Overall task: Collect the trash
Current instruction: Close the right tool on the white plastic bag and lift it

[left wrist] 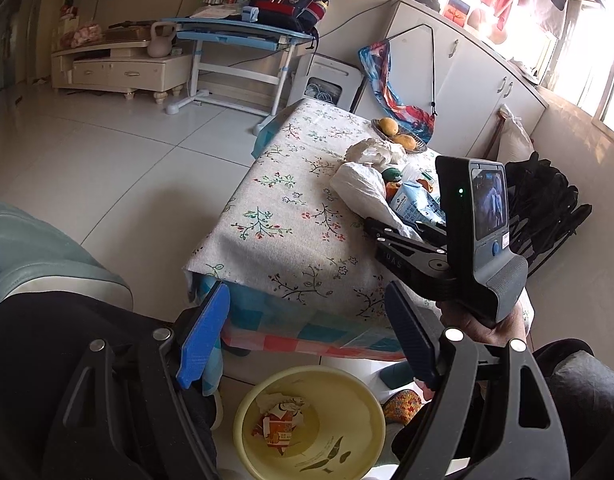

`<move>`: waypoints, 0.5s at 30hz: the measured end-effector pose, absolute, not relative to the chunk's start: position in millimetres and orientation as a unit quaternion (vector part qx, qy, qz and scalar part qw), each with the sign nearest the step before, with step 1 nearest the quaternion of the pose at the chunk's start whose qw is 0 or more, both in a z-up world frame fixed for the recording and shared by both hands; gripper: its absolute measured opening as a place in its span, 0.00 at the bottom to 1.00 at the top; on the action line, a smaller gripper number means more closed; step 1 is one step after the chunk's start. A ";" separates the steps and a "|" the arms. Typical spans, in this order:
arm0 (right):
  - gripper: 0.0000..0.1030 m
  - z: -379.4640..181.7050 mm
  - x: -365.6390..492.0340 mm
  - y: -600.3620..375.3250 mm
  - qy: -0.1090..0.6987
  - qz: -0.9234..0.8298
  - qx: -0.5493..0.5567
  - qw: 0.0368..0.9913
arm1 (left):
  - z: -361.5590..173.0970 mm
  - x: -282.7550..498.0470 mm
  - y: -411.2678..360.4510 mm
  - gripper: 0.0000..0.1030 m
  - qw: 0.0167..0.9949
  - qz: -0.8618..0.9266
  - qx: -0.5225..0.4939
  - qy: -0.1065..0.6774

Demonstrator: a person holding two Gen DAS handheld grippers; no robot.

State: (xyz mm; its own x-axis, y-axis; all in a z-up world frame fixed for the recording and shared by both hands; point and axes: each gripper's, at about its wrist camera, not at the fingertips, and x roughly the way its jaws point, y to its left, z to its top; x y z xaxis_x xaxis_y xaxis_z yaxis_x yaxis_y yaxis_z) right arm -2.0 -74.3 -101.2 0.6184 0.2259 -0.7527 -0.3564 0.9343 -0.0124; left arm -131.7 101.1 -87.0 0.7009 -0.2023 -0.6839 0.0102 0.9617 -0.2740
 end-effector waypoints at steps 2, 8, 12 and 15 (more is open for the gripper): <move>0.20 -97.8 1.3 -79.2 0.412 0.174 -0.058 0.893 | -86.6 -130.8 100.9 0.74 0.913 -0.058 -0.126 0.383; 0.19 -60.1 -12.1 -112.8 0.385 0.212 0.048 0.897 | -87.5 -128.8 100.8 0.74 0.912 -0.059 -0.129 0.385; 0.19 -38.7 -13.2 -155.0 0.372 0.224 0.139 0.890 | -88.6 -126.6 95.7 0.74 0.911 -0.065 -0.122 0.389; 0.19 -40.4 -8.1 -186.4 0.379 0.245 0.235 0.861 | -89.4 -126.2 90.3 0.74 0.912 -0.069 -0.111 0.390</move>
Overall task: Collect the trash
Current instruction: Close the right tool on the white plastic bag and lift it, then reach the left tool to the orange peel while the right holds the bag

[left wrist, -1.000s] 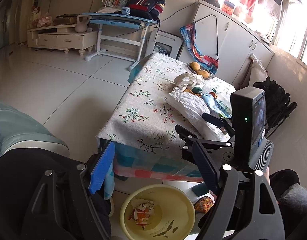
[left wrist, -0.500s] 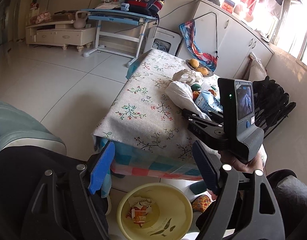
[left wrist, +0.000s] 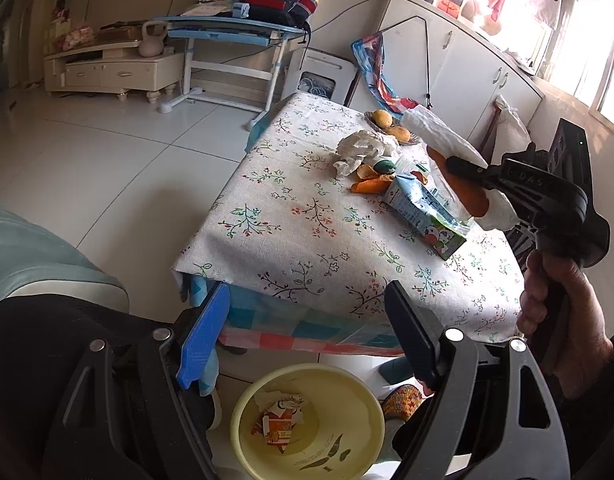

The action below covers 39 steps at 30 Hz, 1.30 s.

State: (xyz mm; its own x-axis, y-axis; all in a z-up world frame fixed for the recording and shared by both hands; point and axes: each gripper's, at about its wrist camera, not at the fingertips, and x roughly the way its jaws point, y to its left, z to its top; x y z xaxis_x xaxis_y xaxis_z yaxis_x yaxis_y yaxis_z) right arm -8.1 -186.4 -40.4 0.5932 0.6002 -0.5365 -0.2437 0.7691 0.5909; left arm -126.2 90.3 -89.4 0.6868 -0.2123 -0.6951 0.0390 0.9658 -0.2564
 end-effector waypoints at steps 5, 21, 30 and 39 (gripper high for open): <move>0.19 -64.6 -7.1 -221.6 0.376 0.273 0.371 0.804 | -90.3 -125.8 81.2 0.74 0.912 -0.073 -0.095 0.391; 0.46 -71.1 -36.6 -262.6 0.429 0.062 0.255 0.864 | -92.3 -116.6 57.5 0.74 0.907 -0.097 -0.082 0.402; 0.36 -85.0 -36.2 -289.3 0.431 0.068 0.297 0.849 | -88.8 -106.8 36.2 0.74 0.901 -0.123 -0.077 0.408; 0.10 -63.6 -35.1 -310.4 0.390 0.091 0.350 0.847 | -77.9 -63.3 -15.1 0.75 0.884 -0.170 -0.095 0.425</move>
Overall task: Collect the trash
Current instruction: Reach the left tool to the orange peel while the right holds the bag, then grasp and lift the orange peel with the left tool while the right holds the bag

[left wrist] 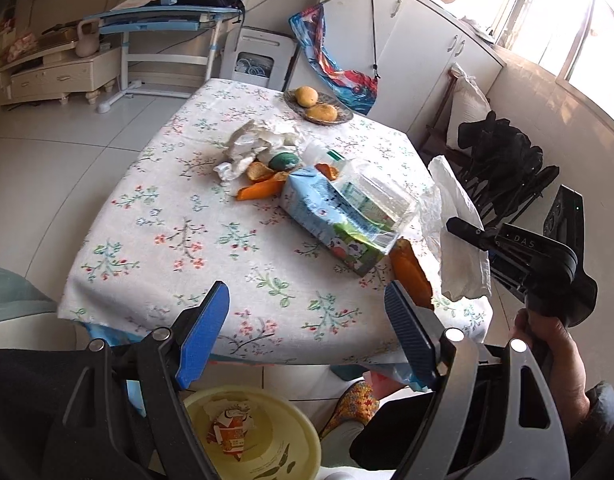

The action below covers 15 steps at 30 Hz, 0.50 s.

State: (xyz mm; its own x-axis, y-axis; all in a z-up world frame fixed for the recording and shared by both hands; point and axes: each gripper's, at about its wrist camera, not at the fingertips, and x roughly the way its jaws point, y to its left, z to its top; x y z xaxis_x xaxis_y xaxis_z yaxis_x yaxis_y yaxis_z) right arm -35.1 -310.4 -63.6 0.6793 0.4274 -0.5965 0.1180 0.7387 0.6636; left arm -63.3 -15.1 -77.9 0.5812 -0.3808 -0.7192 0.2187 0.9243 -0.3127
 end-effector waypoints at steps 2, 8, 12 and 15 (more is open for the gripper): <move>0.10 -55.5 -37.0 -320.0 0.377 0.089 0.351 0.852 | -82.4 -57.2 -39.1 0.75 0.876 -0.187 -0.087 0.436; 0.11 -34.4 -53.9 -345.3 0.320 0.068 0.357 0.875 | -105.8 -35.4 -119.4 0.75 0.854 -0.218 -0.048 0.470; 0.13 -28.7 -63.9 -359.6 0.287 0.058 0.368 0.882 | -117.7 -25.1 -163.9 0.75 0.857 -0.205 0.002 0.474; 0.13 -28.6 -65.6 -366.9 0.275 0.057 0.381 0.881 | -130.8 -15.5 -184.9 0.75 0.854 -0.188 0.029 0.485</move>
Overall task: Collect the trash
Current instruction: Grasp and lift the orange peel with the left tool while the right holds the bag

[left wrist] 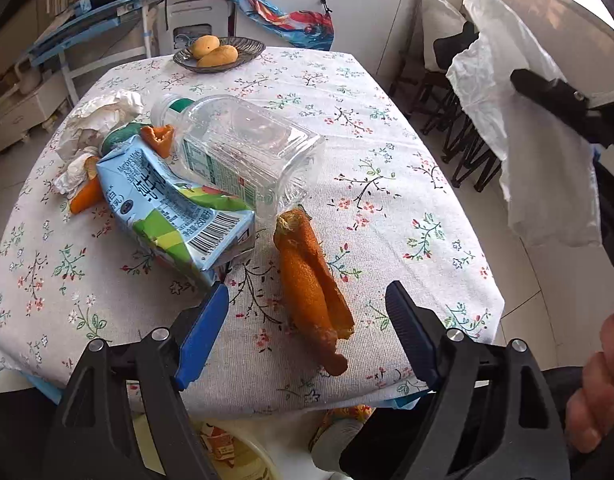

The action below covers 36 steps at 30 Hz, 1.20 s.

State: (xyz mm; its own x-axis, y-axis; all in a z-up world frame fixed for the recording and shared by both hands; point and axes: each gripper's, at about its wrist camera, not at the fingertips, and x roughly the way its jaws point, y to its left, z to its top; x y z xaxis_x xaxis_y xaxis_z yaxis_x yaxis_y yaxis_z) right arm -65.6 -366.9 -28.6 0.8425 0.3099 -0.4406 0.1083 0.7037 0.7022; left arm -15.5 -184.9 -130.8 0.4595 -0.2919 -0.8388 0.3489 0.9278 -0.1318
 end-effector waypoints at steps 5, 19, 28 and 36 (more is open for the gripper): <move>0.13 -32.5 -64.1 -366.1 0.271 0.070 0.394 0.876 | -142.4 -6.9 -201.3 0.44 0.857 -0.176 0.059 0.481; 0.13 -27.5 -69.7 -342.0 0.270 0.115 0.382 0.876 | -92.8 -59.1 -117.4 0.17 0.879 -0.217 0.022 0.425; 0.13 -7.5 -101.6 -299.5 0.231 0.169 0.336 0.897 | -49.9 -107.7 -45.6 0.17 0.920 -0.162 0.004 0.358; 0.13 -24.3 -118.3 -256.0 0.271 0.204 0.318 0.885 | -28.1 -135.3 -8.9 0.17 0.938 -0.135 -0.012 0.320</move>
